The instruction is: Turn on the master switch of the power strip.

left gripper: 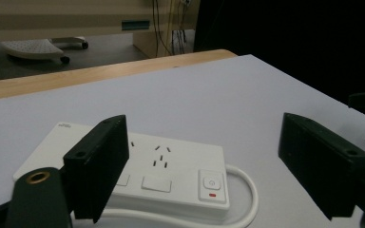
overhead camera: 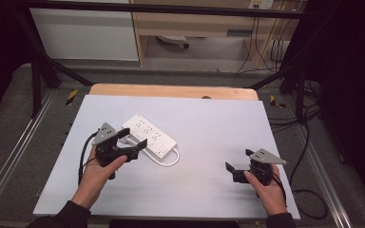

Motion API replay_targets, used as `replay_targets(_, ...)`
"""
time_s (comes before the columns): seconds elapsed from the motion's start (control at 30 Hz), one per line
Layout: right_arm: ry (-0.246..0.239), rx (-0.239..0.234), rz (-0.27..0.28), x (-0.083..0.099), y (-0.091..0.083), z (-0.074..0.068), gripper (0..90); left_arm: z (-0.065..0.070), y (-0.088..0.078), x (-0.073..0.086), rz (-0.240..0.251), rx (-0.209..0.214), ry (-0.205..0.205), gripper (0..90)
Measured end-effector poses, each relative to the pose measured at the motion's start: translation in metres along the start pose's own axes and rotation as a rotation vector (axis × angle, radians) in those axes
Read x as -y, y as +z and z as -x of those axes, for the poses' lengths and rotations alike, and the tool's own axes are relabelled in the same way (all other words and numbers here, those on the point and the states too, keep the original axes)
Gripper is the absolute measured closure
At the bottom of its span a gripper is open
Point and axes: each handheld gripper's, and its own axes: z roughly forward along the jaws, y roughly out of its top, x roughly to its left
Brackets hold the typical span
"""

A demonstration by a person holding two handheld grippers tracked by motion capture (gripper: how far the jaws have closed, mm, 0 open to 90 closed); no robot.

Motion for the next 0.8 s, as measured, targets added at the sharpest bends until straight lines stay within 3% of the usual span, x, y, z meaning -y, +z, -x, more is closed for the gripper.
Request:
replay_targets(0.33, 0.01, -0.003, 0.002, 0.0, -0.001, 0.0, 4.2, 0.007, 0.014, -0.006, -0.011, 0.005, 0.008, 17.1)
replay_targets(0.8, 0.012, -0.006, 0.002, 0.0, -0.001, 0.0, 4.1, 0.011, 0.032, -0.011, -0.042, 0.015, 0.023, 8.6)
